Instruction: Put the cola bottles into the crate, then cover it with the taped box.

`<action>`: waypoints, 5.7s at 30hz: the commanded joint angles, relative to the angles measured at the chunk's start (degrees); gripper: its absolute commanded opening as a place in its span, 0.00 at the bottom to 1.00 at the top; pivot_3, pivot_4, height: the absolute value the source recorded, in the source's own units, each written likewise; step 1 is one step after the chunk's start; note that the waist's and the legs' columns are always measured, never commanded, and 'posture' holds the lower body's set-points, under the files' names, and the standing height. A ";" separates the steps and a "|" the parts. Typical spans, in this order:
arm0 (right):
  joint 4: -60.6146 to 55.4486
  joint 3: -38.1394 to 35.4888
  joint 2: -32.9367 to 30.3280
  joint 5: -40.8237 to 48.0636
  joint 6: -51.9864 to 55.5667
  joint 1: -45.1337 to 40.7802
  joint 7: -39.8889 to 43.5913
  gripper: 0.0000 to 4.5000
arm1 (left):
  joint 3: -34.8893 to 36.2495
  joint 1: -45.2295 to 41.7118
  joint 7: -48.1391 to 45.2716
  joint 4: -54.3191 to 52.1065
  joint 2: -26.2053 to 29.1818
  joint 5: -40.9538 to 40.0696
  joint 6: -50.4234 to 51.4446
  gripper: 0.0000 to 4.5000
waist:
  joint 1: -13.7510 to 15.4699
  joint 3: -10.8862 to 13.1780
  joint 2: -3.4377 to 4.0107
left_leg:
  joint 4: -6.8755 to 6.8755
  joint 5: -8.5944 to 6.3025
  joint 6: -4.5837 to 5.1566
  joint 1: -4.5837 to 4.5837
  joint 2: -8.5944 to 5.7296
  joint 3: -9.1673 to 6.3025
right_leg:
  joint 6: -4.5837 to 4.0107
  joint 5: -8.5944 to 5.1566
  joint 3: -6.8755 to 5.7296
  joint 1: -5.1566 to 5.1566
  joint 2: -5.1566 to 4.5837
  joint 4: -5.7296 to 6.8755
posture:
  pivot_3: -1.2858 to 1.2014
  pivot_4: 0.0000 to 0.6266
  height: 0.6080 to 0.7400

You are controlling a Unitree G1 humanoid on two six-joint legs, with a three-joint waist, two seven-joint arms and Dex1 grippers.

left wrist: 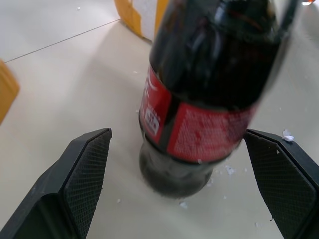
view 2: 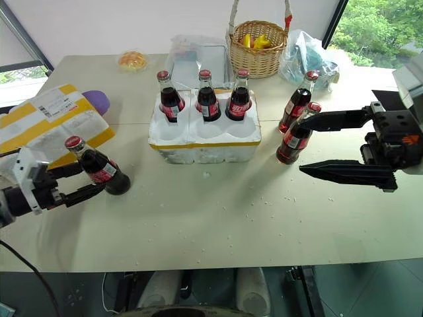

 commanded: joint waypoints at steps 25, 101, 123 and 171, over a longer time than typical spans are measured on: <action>-3.12 0.16 2.47 5.71 -2.56 1.21 -8.85 1.00 | -5.54 -21.28 -4.66 0.58 7.09 -8.33 13.00 0.63 | 0.28 0.08 -0.17 | 0.04 0.00 0.01 -0.07 0.00 -0.06 | 0.01 0.01 -0.03 0.00 0.02 -0.01 | 0.52 0.24 0.98; 8.31 7.57 27.20 -17.17 -20.72 13.01 -34.51 1.00 | -0.79 -20.11 -2.26 -20.29 5.97 -20.85 28.74 0.98 | -0.06 0.07 -0.30 | 0.77 -0.23 0.39 -0.04 0.04 -0.20 | 0.26 0.17 -0.01 0.56 0.17 -0.18 | 0.52 0.24 0.98; 24.15 15.02 34.56 -26.32 -28.45 0.80 -36.33 1.00 | -1.57 -21.07 4.72 -22.16 7.32 -26.13 27.99 0.98 | -0.30 0.08 -0.30 | 0.73 -0.23 0.39 -0.04 0.05 -0.21 | 0.25 0.18 0.00 0.55 0.23 -0.18 | 0.52 0.24 0.98; 26.80 38.91 47.88 -33.93 -30.34 -24.97 -25.12 0.63 | -0.33 -15.45 9.94 -24.59 6.48 -28.13 24.04 1.00 | -0.41 0.31 0.08 | 0.64 -0.22 0.38 -0.68 0.15 -0.23 | 0.39 0.36 0.09 -0.21 0.42 -0.17 | 0.52 0.24 0.98</action>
